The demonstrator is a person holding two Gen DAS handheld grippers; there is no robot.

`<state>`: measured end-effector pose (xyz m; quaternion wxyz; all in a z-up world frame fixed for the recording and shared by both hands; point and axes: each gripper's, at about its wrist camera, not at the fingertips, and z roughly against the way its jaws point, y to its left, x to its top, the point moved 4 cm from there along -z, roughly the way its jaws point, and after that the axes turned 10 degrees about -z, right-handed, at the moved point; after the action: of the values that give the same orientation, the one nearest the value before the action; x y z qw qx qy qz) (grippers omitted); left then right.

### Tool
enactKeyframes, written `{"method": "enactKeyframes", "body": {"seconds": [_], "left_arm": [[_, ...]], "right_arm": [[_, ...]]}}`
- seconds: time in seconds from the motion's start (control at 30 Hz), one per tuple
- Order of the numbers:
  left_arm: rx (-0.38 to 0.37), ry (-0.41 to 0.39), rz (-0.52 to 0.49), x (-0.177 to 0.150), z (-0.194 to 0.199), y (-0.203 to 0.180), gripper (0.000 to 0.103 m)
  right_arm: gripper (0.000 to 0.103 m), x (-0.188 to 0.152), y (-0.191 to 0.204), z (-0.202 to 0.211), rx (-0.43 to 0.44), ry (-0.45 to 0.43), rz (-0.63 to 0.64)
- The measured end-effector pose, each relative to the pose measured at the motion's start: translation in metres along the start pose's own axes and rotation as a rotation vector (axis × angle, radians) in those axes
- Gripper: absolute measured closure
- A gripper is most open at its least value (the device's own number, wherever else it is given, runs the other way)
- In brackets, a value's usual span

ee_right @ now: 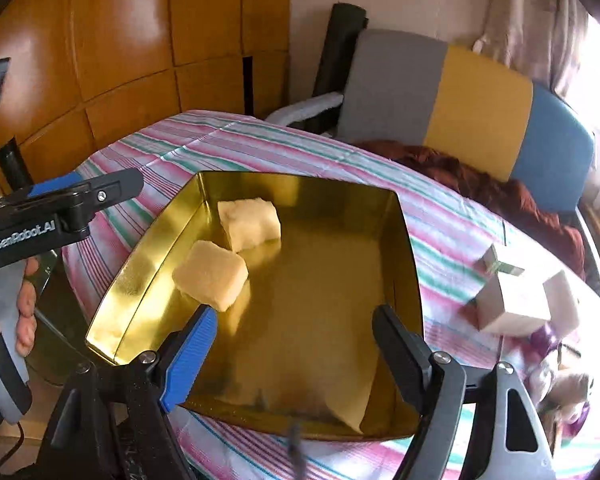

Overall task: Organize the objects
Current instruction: 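Open the left gripper and move it back toward the items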

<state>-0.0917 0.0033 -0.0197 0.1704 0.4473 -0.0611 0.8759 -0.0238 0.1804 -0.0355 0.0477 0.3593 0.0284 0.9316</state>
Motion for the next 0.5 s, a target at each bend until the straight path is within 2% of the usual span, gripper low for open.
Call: {"method": "enactKeyframes", "body": {"seconds": [0.5], "left_arm": [[-0.063, 0.057, -0.102, -0.008, -0.004, -0.045, 0.001]], "right_arm": [[0.022, -0.009, -0.039, 0.014, 0.012, -0.015, -0.126]]}}
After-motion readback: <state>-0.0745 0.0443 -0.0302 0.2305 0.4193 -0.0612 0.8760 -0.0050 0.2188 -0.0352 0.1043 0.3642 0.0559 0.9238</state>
